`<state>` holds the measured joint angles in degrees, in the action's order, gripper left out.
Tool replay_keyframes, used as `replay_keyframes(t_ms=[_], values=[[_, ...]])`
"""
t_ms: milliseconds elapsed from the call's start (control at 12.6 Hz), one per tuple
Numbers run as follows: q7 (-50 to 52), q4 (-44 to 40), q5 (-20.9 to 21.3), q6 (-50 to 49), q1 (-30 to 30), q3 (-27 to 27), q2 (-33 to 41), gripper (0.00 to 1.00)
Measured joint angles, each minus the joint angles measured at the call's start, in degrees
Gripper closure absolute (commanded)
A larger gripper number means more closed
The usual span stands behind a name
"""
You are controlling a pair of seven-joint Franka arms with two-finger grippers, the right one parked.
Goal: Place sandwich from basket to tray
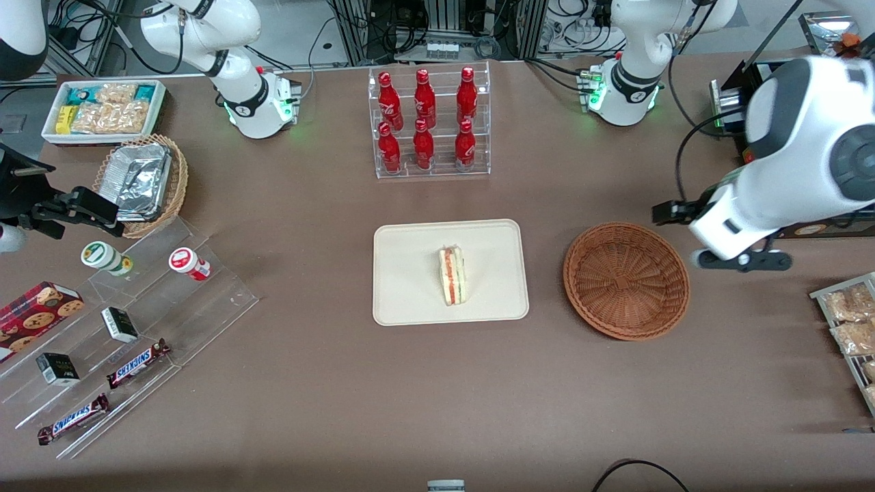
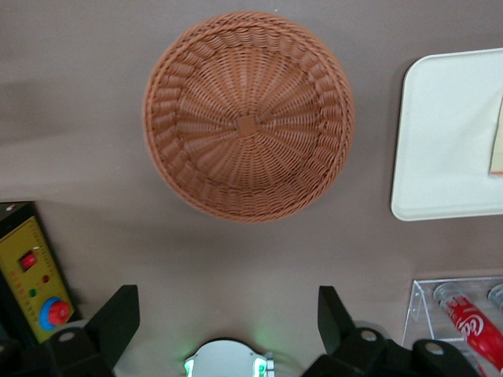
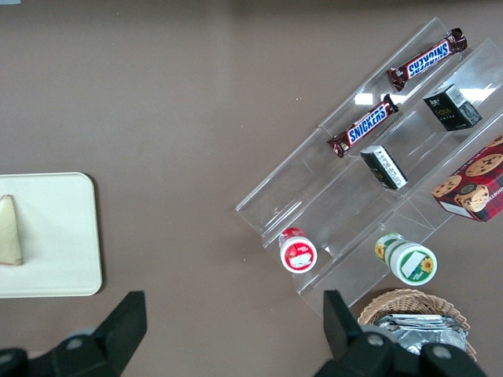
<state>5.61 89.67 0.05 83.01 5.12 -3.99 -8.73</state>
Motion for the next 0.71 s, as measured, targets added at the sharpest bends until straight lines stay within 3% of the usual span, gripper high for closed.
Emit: replay_keyframes(t_ms=[714], values=[[-7.21, -1.47, 0.11, -8.17, -10.54, -3.25, 8.71, 0.00]])
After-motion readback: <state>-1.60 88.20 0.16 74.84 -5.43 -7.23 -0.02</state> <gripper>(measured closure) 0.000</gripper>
